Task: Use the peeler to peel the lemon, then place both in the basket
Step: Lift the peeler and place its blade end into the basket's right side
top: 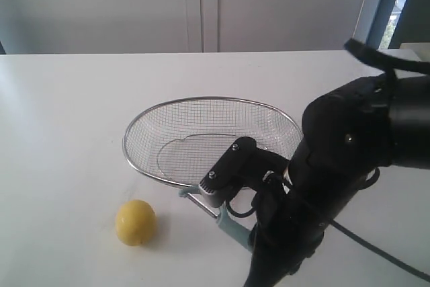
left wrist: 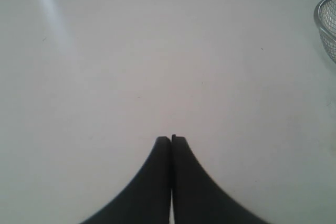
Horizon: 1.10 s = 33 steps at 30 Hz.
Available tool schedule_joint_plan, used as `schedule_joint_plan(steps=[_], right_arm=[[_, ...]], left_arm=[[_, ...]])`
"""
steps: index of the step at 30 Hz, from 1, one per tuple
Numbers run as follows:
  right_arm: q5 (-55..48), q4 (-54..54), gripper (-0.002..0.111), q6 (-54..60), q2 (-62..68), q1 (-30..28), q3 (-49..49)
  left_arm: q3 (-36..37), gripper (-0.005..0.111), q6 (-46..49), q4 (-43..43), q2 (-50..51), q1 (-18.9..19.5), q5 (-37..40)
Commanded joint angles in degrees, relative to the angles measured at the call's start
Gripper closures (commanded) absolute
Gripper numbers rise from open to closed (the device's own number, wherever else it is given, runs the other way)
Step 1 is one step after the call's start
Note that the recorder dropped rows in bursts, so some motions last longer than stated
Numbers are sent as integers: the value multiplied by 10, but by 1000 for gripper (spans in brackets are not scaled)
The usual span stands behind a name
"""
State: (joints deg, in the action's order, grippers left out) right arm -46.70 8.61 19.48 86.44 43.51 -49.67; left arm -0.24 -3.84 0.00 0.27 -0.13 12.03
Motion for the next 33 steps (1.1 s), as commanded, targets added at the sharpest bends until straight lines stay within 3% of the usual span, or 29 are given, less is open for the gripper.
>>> schedule_joint_plan(steps=[1,6,11,17,24,33], right_arm=[[-51,59,108,80,-45,1,1],[-86,58,108,129,-85,-2,1],[-98,-67,108,51,-134,-2,1],[-98,-75,108,51,-183,-20,1],[-81,-82,108,15,-204,-89,1],[-11,-81,108,-33,-203,-104,1]], left_arm=[[2,107,-1,0,-3,0,0],[2,107,-1,0,-3,0,0],[2,107,-1,0,-3,0,0],[2,107,-2,0,-3,0,0],[2,107,-2,0,-3,-5,0],[2,107,-2,0,-3,-5,0]])
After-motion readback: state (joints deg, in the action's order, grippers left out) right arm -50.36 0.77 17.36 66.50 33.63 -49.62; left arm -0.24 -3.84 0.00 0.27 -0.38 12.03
